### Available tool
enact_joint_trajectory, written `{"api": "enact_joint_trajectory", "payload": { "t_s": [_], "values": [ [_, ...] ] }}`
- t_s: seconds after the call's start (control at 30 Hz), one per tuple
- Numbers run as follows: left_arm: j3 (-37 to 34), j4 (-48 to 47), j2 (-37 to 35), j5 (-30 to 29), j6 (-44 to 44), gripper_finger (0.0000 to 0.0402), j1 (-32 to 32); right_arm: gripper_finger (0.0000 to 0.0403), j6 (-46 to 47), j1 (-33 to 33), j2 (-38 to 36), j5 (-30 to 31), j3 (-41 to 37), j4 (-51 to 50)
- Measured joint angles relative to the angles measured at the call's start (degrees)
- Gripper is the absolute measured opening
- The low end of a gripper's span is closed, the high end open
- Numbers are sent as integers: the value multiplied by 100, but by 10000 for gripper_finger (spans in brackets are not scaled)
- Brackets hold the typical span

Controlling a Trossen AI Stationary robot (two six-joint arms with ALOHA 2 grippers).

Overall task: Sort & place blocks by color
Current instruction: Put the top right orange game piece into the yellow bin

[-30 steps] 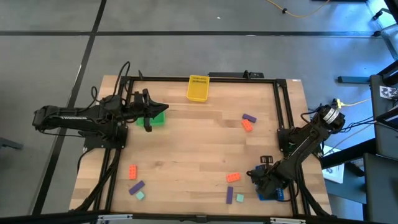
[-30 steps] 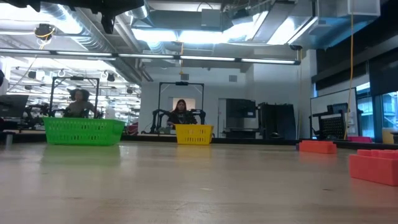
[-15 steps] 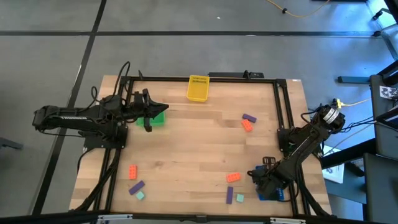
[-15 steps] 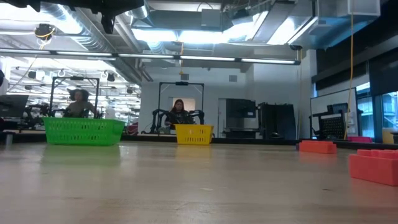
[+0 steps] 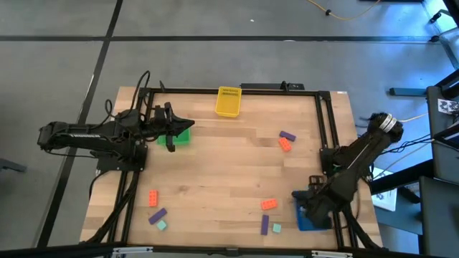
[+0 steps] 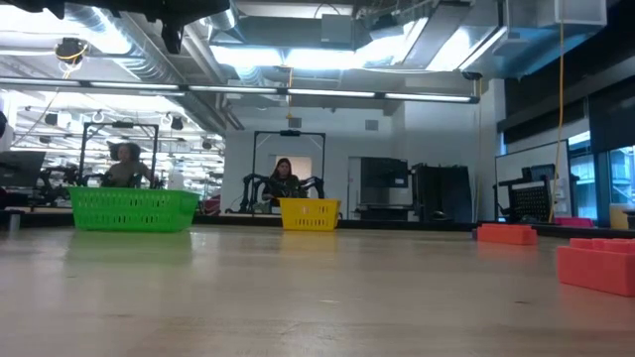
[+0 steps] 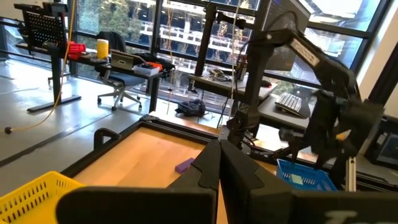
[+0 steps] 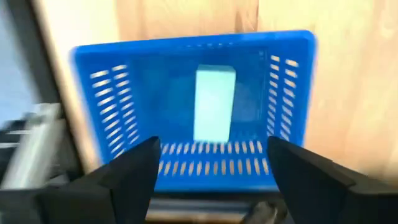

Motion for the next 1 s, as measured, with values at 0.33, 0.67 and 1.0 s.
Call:
{"api": "enact_joint_trajectory", "payload": {
  "t_s": [0.33,0.67,1.0],
  "values": [
    [0,0,-2,144,-28,0,0,297,2115,-300,-2069,1340,-449,820],
    [0,-3,-2,262,-332,0,0,297,110,-2698,-2096,2473,-2411,6468],
    [0,-2,0,354,-348,0,0,283,-3333,-4498,-1914,1712,-1923,8423]
  ]
}}
